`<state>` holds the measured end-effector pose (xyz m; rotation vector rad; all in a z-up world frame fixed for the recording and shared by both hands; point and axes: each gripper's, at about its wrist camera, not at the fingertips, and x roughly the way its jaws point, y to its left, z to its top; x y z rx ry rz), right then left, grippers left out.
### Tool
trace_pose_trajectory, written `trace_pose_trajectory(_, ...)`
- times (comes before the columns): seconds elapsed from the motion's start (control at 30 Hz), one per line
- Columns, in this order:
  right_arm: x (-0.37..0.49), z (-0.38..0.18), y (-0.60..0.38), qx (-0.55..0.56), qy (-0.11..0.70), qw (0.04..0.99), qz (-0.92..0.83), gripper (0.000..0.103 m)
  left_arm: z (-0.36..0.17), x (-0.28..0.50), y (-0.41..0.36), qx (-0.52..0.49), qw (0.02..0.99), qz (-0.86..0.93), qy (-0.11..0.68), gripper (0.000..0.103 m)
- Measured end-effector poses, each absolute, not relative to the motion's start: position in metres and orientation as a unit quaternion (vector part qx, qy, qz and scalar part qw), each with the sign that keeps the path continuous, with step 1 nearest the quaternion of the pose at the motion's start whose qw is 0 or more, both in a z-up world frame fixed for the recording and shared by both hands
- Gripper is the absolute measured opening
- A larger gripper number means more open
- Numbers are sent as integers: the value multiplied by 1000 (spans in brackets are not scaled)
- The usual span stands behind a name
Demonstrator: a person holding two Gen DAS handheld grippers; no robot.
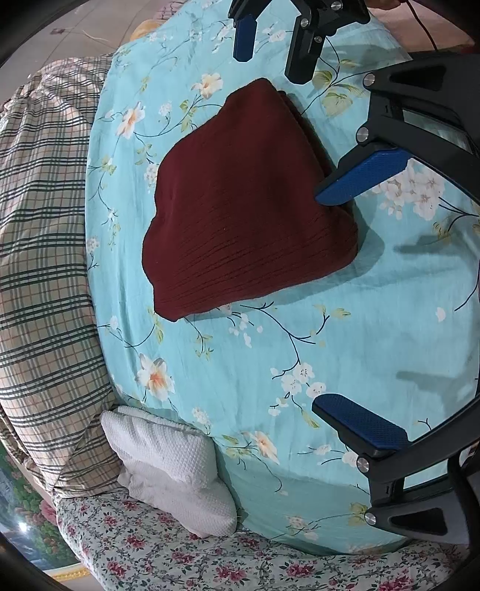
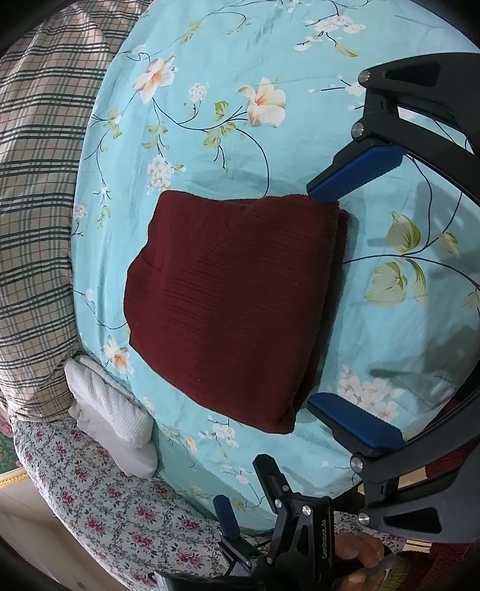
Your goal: Fold large clothes
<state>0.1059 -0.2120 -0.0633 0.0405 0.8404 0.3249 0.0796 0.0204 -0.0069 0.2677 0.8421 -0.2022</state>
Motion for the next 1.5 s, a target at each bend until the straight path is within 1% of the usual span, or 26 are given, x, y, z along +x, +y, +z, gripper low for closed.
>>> trace_pose_trajectory(1.5, 106, -50, -208, 16, 394, 905, 161, 103, -2, 83, 29, 129, 900, -97, 404, 102)
